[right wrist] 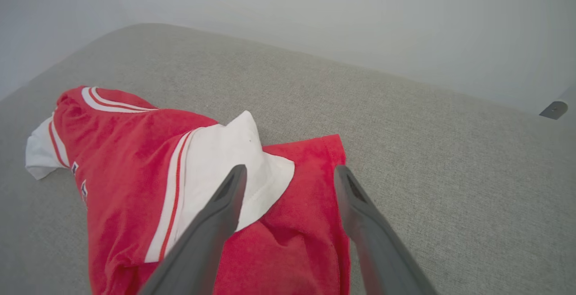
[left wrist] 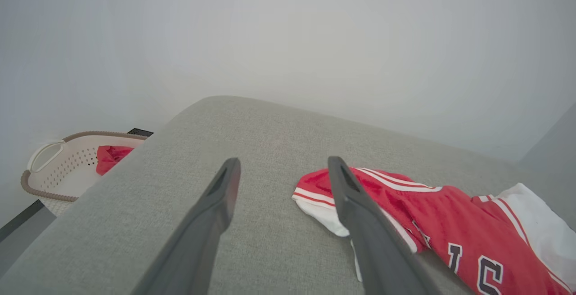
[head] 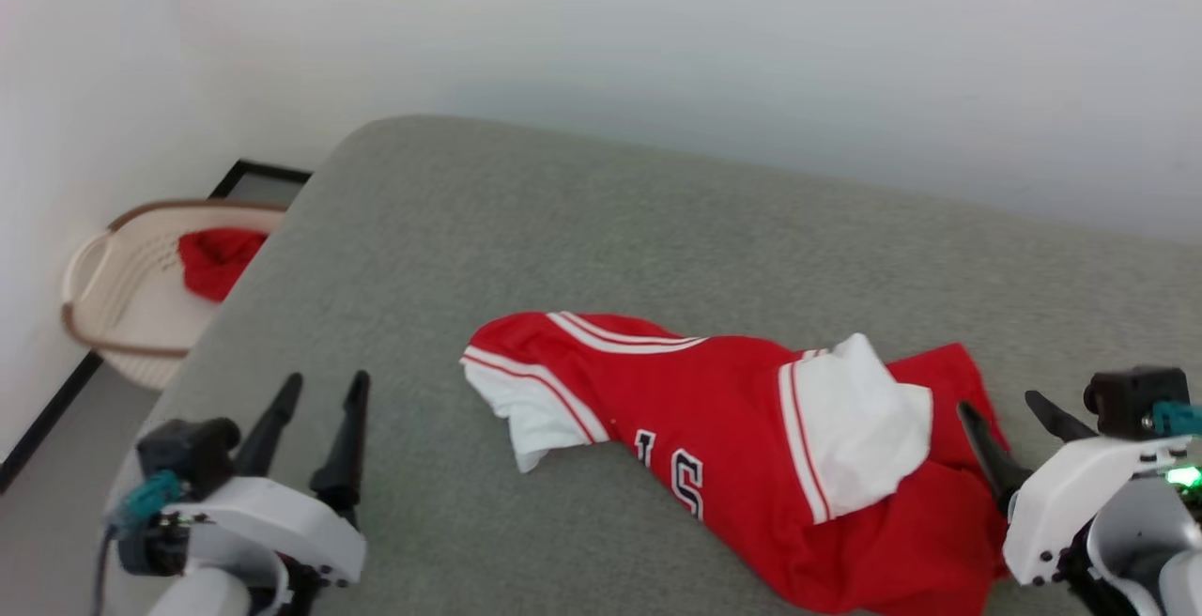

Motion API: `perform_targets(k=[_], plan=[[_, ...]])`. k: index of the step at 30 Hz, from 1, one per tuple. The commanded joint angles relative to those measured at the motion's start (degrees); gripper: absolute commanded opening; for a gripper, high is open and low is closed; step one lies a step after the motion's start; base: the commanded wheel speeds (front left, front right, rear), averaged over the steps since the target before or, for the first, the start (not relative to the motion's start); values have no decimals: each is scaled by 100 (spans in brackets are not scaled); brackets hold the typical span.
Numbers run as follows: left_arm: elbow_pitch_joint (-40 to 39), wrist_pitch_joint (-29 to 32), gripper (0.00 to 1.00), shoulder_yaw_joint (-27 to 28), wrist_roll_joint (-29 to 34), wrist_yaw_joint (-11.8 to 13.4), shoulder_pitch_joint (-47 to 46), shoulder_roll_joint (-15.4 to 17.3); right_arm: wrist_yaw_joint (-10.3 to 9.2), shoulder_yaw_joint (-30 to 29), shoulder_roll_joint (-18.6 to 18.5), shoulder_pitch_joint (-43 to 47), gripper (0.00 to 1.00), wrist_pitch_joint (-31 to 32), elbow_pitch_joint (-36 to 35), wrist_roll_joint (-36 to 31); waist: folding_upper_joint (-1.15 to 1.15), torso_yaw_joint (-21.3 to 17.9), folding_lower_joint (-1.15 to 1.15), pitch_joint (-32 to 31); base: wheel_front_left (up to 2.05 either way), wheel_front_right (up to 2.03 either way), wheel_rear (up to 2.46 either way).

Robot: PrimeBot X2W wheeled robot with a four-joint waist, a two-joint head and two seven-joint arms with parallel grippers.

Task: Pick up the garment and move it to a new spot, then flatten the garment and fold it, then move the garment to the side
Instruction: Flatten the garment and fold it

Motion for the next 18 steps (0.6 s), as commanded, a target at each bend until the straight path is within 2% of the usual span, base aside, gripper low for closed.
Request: perform_targets(k=[1, 9, 18], plan=[[42, -22, 100, 27, 56, -28, -40, -67, -2, 43, -38, -117, 100, 104, -16, 101, 0, 278, 0, 263, 0, 0, 0], [288, -59, 100, 228, 365, -320, -190, -662, -2, 113, -361, -392, 100, 975, -87, 200, 0, 695, 0, 673, 0, 0, 0], [594, -53, 100, 490, 759, -696, -322, -1194, -2, 230, -453, -557, 100, 1659, -11, 298, 0, 1001, 0, 940, 0, 0, 0]])
